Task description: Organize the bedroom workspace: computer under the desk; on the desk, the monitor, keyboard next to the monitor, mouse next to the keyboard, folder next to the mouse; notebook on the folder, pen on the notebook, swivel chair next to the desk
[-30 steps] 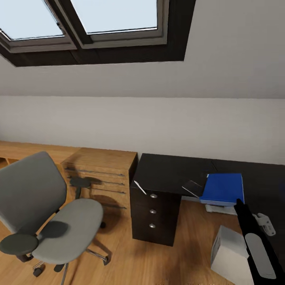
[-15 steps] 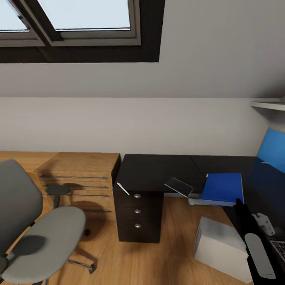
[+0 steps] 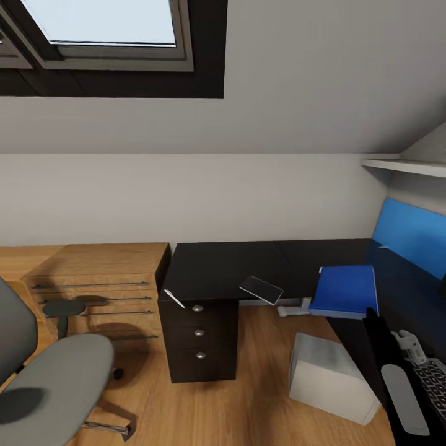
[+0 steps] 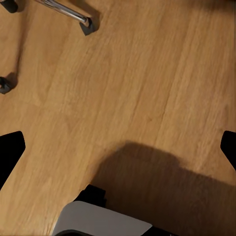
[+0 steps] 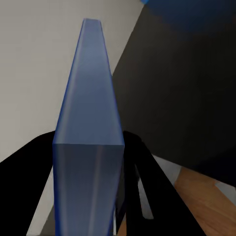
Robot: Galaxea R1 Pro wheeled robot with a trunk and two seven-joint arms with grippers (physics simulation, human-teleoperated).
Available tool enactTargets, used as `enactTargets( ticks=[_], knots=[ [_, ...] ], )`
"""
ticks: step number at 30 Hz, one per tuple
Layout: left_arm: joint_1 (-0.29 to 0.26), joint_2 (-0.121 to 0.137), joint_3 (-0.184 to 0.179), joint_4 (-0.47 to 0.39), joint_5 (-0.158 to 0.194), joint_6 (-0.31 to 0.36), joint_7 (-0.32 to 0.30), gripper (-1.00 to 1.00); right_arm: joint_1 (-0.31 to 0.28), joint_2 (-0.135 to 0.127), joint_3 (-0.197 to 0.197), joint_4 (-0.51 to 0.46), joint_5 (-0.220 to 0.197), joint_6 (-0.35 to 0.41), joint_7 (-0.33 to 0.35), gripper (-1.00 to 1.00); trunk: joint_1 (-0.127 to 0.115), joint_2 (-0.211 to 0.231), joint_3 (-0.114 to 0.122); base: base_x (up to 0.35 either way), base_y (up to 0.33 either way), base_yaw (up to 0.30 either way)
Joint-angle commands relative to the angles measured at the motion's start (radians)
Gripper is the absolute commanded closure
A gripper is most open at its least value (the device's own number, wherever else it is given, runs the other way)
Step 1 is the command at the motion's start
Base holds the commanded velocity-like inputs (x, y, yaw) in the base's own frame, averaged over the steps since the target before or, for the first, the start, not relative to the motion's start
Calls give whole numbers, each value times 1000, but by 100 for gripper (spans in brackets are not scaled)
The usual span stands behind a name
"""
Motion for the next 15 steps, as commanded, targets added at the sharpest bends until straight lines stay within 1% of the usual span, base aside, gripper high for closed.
enactTargets(
  ticks=[1,2,4,5,7,8,10,11,13,14,15],
  knots=[
    [-1,1,-7,0,10,-7,6,-100,-1,0,5,0,-9,-2,11,100,0,-1,-1,0,0,-16],
    [-1,1,-7,0,11,-7,6,-100,-2,0,9,1,-9,-2,16,100,0,-1,-1,0,0,-13],
    [-1,0,-7,0,11,-7,6,-100,-23,7,40,23,-9,-17,27,100,0,-1,-1,0,0,-7],
    [-1,0,-7,0,11,-7,6,-100,-31,11,47,29,-9,-27,28,100,0,-1,-1,0,0,-4],
    [-1,0,-8,0,12,-7,6,-100,-54,23,59,47,-10,-76,30,100,0,-1,-1,0,0,-2],
    [-1,0,-8,0,11,-7,6,-100,-72,35,66,72,-11,-145,31,100,0,-1,-1,0,0,-1],
    [-1,-1,-9,0,10,-7,6,-100,-96,44,70,114,-13,-234,31,100,0,-1,-1,0,0,0],
    [-1,-1,-9,0,10,-7,6,-100,-103,45,70,124,-14,-251,31,100,0,-1,-1,0,0,0],
    [-1,-1,-10,0,10,-7,6,-100,-144,49,71,168,-17,-292,29,100,0,-1,-1,0,0,0],
    [-1,-1,-10,0,10,-7,6,-100,-159,49,72,185,-17,-299,27,100,0,-1,-1,0,0,0],
    [-1,-1,-10,0,10,-7,6,-100,-195,50,72,225,-18,-309,20,100,0,-1,-1,0,0,0]
  ],
)
